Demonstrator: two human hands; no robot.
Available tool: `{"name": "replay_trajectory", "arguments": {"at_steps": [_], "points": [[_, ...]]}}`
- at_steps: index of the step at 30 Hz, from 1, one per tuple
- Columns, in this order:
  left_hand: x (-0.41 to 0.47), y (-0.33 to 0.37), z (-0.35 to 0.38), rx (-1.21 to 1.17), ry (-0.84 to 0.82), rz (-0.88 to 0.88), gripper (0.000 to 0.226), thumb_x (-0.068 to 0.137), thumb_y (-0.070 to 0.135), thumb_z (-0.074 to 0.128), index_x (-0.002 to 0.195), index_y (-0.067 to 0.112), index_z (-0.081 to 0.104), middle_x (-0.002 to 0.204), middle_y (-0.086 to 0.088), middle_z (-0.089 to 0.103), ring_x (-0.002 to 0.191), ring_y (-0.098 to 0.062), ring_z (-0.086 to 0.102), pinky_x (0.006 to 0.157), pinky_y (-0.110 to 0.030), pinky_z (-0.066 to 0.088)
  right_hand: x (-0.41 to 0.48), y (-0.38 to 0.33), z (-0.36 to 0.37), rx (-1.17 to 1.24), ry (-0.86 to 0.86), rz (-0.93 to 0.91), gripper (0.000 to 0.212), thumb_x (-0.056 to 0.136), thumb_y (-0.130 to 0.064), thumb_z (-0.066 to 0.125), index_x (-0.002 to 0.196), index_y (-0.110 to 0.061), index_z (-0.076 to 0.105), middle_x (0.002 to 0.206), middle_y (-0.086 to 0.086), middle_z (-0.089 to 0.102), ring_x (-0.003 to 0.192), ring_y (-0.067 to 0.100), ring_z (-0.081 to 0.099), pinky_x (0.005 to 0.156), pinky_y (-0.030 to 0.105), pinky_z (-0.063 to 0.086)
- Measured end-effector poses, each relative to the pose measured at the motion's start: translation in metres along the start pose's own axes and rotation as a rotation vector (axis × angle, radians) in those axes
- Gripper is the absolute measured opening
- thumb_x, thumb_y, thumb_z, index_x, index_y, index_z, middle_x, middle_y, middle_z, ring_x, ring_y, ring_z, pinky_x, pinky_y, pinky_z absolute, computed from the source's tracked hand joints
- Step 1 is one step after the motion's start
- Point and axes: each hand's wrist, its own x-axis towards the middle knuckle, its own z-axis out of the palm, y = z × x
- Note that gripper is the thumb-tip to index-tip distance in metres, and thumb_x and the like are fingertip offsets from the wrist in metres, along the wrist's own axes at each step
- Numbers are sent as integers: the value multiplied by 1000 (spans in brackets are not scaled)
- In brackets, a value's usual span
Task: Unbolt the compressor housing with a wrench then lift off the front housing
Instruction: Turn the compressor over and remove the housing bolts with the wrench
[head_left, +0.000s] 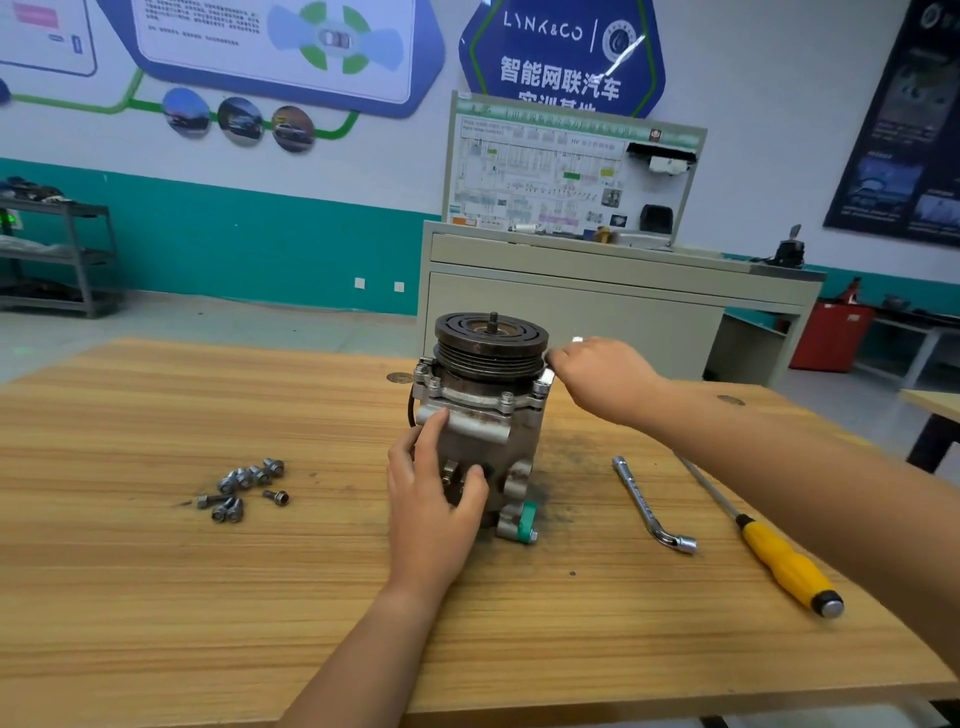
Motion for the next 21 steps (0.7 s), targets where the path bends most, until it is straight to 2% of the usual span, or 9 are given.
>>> {"name": "replay_trajectory", "arguments": {"at_steps": [3,6,8,11,13,15,16,21], "points": [[1,-1,1,-8,-8,-9,63,85,18,60,123,54,26,125,10,27,122,-16,38,93,-28,37,-16,4,7,260,109,232,23,99,-16,34,114,-8,50,90,10,63,81,29,58,66,35,43],[2,-1,2,0,4,-5,62,84,19,61,121,55,26,124,11,26,120,-16,37,91,-27,35,-39,7,-2,599,271,430,24,100,-24,30,104,-8,48,70,4,53,62,23,52,53,33,37],[2,-1,2,-4,11,-6,62,83,19,61,121,55,26,124,10,27,119,-16,39,91,-28,35,-54,3,-14,528,162,411,21,100,-25,30,96,-11,46,67,2,50,59,20,50,49,31,35],[2,0,1,-26,19,-10,62,84,17,61,123,52,28,123,8,30,117,-18,42,92,-29,38,-66,-10,-28,328,-107,324,13,98,-21,33,90,-17,43,68,-1,48,61,16,49,48,29,36],[2,0,0,-35,21,-21,61,85,15,60,122,51,29,122,7,33,116,-19,43,92,-21,37,-65,-18,-33,253,-217,294,9,96,-17,36,90,-18,43,69,-2,47,60,12,46,47,25,34],[2,0,-1,-33,12,-27,61,86,16,59,121,54,28,122,7,33,116,-16,42,85,-6,31,-62,-24,-36,170,-261,270,9,94,-12,37,92,-16,45,67,-2,45,56,11,42,44,24,28],[2,0,-1,-32,5,-31,61,86,17,59,120,57,27,123,7,33,117,-15,41,81,-3,30,-60,-25,-38,137,-266,264,10,93,-10,37,93,-15,45,66,-2,43,55,11,40,43,23,27],[3,0,0,-26,0,-30,60,87,18,58,121,56,27,125,4,35,118,-16,41,84,-9,28,-51,-26,-52,-56,-258,171,12,89,-4,38,90,-14,44,60,-3,36,49,11,32,41,24,23]]}}
